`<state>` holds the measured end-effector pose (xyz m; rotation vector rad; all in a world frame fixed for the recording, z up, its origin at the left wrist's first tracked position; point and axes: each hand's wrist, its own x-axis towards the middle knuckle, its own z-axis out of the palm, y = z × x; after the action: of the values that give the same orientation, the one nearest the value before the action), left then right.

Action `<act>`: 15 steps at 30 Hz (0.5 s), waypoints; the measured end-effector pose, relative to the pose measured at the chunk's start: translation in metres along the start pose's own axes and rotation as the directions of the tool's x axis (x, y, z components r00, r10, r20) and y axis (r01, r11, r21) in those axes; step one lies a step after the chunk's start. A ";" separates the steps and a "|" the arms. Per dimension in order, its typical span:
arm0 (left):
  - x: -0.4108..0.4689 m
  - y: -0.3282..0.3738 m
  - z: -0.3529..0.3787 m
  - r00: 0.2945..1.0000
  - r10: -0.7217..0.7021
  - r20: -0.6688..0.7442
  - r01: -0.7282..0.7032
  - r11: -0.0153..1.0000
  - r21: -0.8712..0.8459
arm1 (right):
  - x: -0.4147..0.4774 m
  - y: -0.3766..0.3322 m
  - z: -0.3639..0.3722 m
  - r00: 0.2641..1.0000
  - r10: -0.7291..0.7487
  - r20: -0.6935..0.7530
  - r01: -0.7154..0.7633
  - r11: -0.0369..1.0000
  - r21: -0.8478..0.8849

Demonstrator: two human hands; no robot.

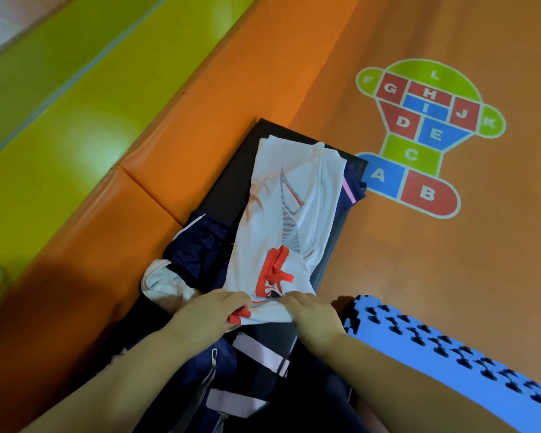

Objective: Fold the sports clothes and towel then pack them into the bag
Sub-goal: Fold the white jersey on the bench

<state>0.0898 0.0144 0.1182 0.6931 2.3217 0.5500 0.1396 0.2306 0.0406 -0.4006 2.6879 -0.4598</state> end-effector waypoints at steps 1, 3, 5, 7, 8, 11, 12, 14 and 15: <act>0.001 -0.001 0.001 0.999 0.021 0.035 -0.022 0.999 0.037 | -0.002 0.005 -0.004 1.000 -0.029 0.000 0.029 0.999 -0.030; 0.002 -0.005 0.003 0.996 0.025 0.089 -0.034 0.994 0.103 | -0.005 0.011 -0.019 0.999 -0.052 0.015 0.053 0.996 -0.072; 0.005 -0.009 0.008 0.998 0.011 0.068 -0.020 0.992 0.125 | -0.007 0.014 -0.033 0.997 -0.056 0.058 0.061 0.995 -0.084; 0.007 -0.011 0.010 1.000 -0.016 0.007 0.015 0.996 0.090 | -0.008 0.015 -0.042 0.991 -0.069 0.119 0.076 0.996 -0.054; 0.008 -0.012 0.010 0.999 -0.030 -0.032 0.032 0.998 0.051 | -0.009 0.017 -0.045 0.987 -0.089 0.132 0.099 0.992 -0.073; 0.008 -0.013 0.007 0.996 -0.063 -0.070 0.060 0.997 -0.048 | -0.010 0.019 -0.052 0.978 -0.039 0.203 0.053 0.997 -0.064; 0.007 -0.014 0.005 0.997 -0.063 -0.049 0.060 0.997 -0.057 | -0.012 0.019 -0.053 0.978 -0.038 0.204 0.048 0.998 -0.044; 0.003 -0.014 0.001 0.998 -0.061 0.030 0.063 0.996 -0.058 | -0.017 0.019 -0.055 0.971 -0.038 0.238 0.041 0.999 -0.006; 0.001 -0.013 -0.002 0.996 -0.057 0.066 0.061 0.996 -0.062 | -0.020 0.018 -0.056 0.963 -0.034 0.267 0.035 0.999 0.003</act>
<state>0.0838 0.0046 0.1124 0.6015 2.2473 0.5651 0.1299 0.2680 0.0895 -0.4746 2.4232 -0.3837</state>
